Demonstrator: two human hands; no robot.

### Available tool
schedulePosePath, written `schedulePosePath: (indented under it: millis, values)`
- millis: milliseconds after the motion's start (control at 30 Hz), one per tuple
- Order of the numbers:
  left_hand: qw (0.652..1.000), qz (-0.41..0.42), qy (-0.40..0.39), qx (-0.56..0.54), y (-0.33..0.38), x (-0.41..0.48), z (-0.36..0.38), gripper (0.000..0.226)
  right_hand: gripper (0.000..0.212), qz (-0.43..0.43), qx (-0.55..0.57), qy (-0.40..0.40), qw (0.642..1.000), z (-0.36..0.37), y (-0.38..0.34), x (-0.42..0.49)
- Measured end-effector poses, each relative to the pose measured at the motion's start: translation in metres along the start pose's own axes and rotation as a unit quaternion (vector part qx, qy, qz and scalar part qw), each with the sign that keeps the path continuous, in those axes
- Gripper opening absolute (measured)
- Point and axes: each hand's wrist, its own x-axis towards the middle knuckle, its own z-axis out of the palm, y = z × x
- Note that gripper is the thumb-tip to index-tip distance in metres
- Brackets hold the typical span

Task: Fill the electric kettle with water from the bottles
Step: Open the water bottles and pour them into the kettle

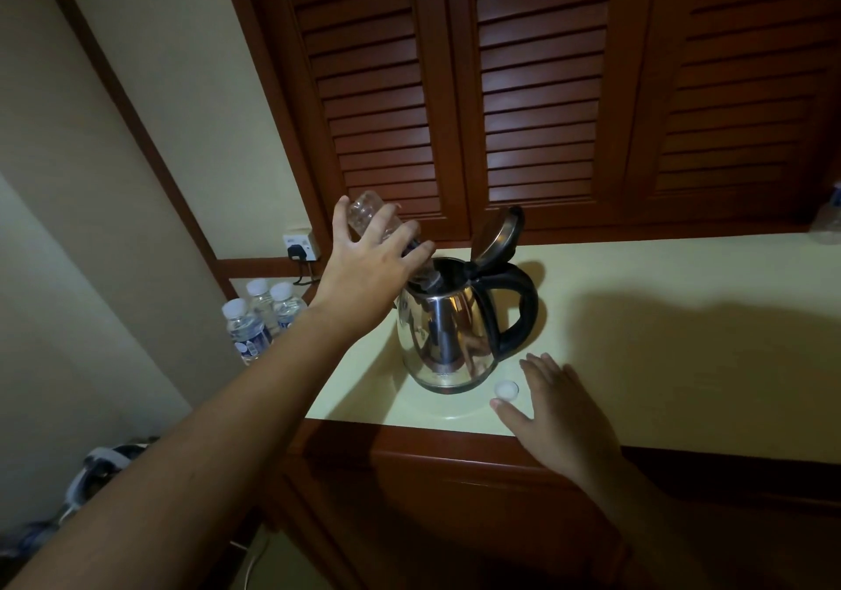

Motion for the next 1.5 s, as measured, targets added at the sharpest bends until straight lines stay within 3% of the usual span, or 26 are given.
schedulePosePath:
  millis: [133, 333, 433, 533, 633, 767, 933, 1100, 1167, 1233, 1300, 1367, 1500]
  values:
    - [1.000, -0.001, -0.005, 0.004, 0.001, -0.001, -0.003, 0.083, 0.072, -0.003, 0.008, 0.002, 1.000, 0.003, 0.004, 0.003]
    - [1.000, -0.008, -0.007, 0.008, 0.000, -0.001, -0.005, 0.085, 0.040, -0.026, 0.012, 0.033, 0.999, 0.002, 0.005, 0.004]
    - [0.998, -0.060, -0.006, -0.023, -0.002, -0.004, -0.006, 0.089, 0.032, -0.023, 0.038, 0.038, 0.998, 0.000, 0.003, 0.003]
    - [0.977, -0.161, 0.004, -0.140, -0.001, -0.017, -0.004, 0.076, 0.032, 0.004, 0.102, 0.044, 0.994, -0.010, -0.004, -0.001]
    - [0.911, -0.235, 0.033, -0.338, 0.010, -0.045, -0.005, 0.054, 0.035, -0.001, 0.168, 0.052, 0.984, -0.023, -0.009, -0.005]
    - [0.856, -0.162, 0.026, -0.490, 0.046, -0.094, -0.009, 0.053, 0.030, -0.070, 0.206, 0.041, 0.975, -0.047, -0.023, -0.007]
    - [0.862, -0.108, -0.021, -0.495, 0.072, -0.120, 0.000, 0.063, 0.032, -0.149, 0.189, 0.002, 0.971, -0.070, -0.036, 0.000]
    - [0.854, -0.092, -0.060, -0.508, 0.076, -0.122, 0.001, 0.061, 0.026, -0.148, 0.193, -0.045, 0.969, -0.084, -0.032, 0.002]
    - [0.836, -0.084, -0.072, -0.537, 0.079, -0.120, 0.002, 0.057, 0.025, -0.136, 0.201, -0.051, 0.969, -0.087, -0.029, -0.001]
    - [0.794, -0.076, -0.078, -0.598, 0.083, -0.115, 0.001, 0.050, 0.027, -0.126, 0.209, -0.039, 0.969, -0.090, -0.025, -0.005]
    - [0.729, -0.082, -0.089, -0.673, 0.089, -0.109, -0.002, 0.038, 0.026, -0.118, 0.229, -0.027, 0.966, -0.096, -0.023, -0.009]
    - [0.641, -0.092, -0.125, -0.752, 0.094, -0.101, -0.009, 0.027, 0.022, -0.121, 0.239, -0.019, 0.963, -0.103, -0.019, -0.012]
    - [0.480, -0.081, -0.192, -0.852, 0.107, -0.080, -0.010, 0.031, 0.025, -0.117, 0.249, -0.024, 0.961, -0.122, -0.001, -0.017]
